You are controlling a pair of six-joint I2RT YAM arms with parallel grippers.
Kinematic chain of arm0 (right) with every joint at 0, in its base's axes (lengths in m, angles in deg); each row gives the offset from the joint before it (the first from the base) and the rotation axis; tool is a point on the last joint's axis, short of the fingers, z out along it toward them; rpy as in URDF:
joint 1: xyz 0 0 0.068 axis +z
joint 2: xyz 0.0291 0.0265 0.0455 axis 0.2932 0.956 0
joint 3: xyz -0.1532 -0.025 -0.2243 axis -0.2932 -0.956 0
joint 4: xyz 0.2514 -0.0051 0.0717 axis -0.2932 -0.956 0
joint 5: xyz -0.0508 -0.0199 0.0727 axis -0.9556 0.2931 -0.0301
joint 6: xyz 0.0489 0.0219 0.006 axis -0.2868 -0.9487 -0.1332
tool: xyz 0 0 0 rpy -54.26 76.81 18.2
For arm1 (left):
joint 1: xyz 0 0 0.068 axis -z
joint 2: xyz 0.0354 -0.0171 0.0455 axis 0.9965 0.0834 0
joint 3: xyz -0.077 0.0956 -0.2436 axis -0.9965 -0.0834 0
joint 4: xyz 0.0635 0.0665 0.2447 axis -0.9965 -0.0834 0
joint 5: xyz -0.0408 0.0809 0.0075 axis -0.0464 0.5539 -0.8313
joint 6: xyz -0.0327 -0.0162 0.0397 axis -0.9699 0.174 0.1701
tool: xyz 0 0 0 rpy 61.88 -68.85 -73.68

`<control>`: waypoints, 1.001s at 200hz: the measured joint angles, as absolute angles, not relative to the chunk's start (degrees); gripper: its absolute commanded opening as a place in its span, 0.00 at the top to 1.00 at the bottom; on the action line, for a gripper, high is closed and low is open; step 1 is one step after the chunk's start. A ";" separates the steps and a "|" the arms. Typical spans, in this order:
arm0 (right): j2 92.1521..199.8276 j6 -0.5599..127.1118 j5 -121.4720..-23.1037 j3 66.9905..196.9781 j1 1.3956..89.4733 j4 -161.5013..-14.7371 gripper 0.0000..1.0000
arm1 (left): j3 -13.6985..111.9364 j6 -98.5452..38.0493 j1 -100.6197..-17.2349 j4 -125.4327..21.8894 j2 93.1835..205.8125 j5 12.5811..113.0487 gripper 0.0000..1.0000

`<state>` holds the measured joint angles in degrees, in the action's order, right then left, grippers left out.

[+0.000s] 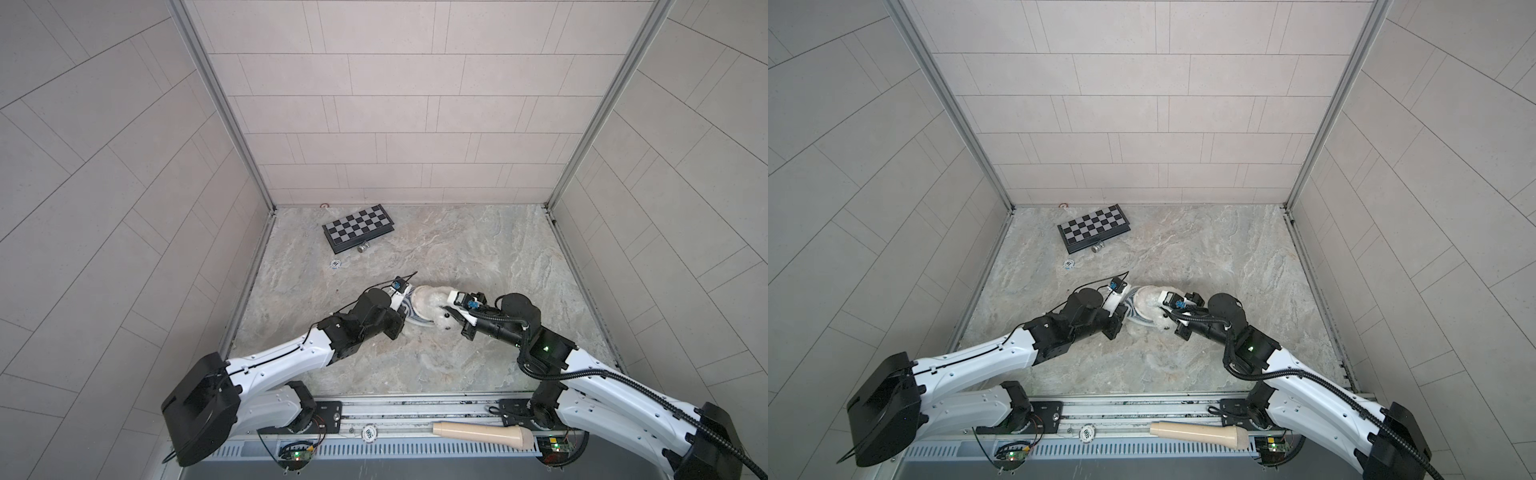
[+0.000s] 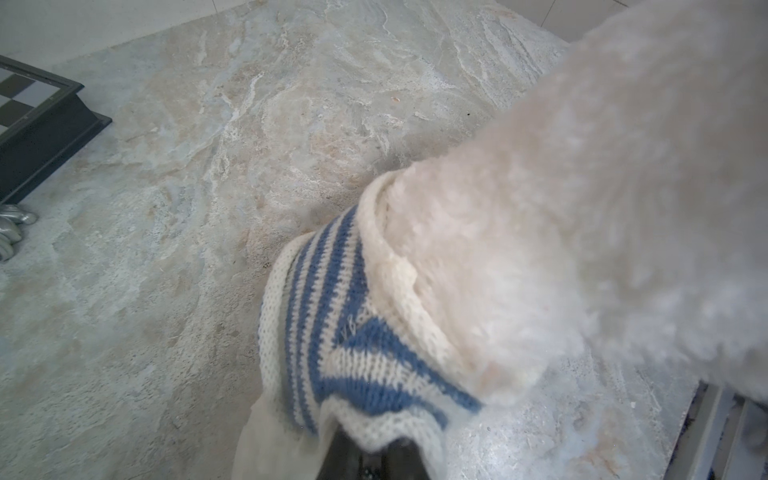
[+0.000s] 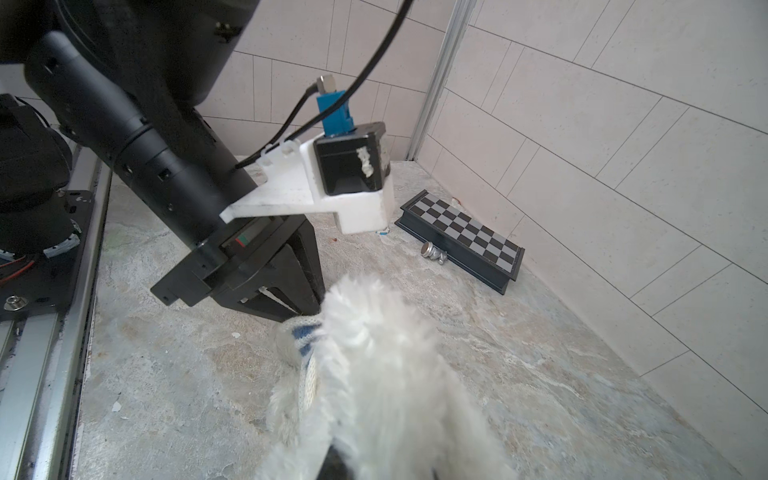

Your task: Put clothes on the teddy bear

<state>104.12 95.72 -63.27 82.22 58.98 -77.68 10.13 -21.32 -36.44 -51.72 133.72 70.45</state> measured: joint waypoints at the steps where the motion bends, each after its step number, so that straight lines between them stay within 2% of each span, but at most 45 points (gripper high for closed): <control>1: 104.12 95.72 -63.27 82.22 58.98 -77.68 1.00 | 10.07 -21.30 -36.42 -51.67 133.66 70.43 0.91; 21: 104.10 95.72 -63.25 82.22 58.85 -77.61 1.00 | 9.30 -21.30 -36.42 -51.22 132.13 70.40 1.00; 77: 103.99 95.28 -63.95 84.05 57.56 -79.82 1.00 | 8.69 -22.81 -36.42 -53.97 126.60 67.91 1.00; 125: 107.22 93.34 -66.11 89.21 56.06 -83.71 0.68 | 11.18 -33.54 -36.18 -58.28 126.38 62.19 1.00; 142: 108.82 92.61 -66.75 90.98 55.88 -85.13 0.51 | 12.36 -37.35 -36.16 -60.72 126.27 62.01 1.00; 166: 109.15 90.71 -67.79 92.32 55.73 -86.36 0.32 | 14.44 -41.85 -36.20 -63.54 126.29 61.97 1.00; 179: 108.58 90.41 -68.25 92.64 55.71 -86.90 0.26 | 15.16 -44.06 -36.73 -63.76 126.27 61.86 1.00; 200: 105.91 90.06 -69.00 92.64 55.62 -88.57 0.23 | 15.47 -47.86 -38.13 -63.83 126.18 61.18 1.00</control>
<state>105.91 90.06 -69.00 92.64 55.62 -88.57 15.47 -47.86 -38.13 -63.83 126.18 61.18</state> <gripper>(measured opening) 0.759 0.046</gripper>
